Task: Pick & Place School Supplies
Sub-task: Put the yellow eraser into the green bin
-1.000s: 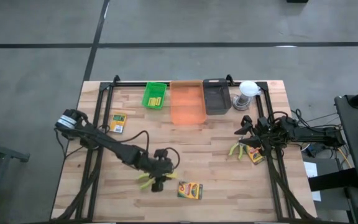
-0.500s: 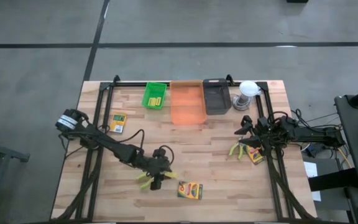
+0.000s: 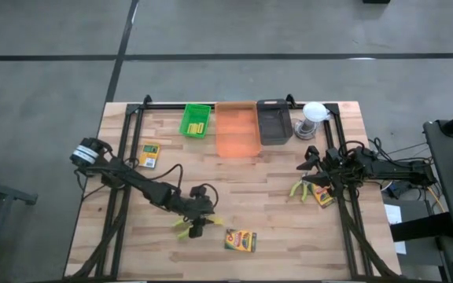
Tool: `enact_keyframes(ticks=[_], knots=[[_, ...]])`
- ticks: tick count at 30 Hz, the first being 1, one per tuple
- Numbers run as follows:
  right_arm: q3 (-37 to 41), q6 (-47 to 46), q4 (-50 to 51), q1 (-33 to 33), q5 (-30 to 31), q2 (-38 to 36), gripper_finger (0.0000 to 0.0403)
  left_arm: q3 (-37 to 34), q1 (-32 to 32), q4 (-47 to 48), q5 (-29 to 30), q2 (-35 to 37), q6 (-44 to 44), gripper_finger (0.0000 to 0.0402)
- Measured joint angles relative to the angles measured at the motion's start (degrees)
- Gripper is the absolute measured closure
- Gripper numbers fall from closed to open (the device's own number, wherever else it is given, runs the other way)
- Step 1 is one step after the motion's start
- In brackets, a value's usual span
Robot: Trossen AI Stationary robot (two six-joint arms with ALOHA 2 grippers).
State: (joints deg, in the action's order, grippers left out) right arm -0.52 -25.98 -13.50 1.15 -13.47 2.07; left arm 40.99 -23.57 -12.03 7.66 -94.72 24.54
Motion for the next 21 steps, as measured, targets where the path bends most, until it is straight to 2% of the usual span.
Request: enact_keyframes(ticks=[9,21], knots=[[0.0,0.0,0.0,0.0,0.0,0.0,0.0202,0.0,0.0,-1.1,0.0,0.0,0.3,0.0229],[0.0,0.0,0.0,0.0,0.0,0.0,0.0202,2.7,0.0,-2.0,-2.5,-6.3,-0.7,0.0229]])
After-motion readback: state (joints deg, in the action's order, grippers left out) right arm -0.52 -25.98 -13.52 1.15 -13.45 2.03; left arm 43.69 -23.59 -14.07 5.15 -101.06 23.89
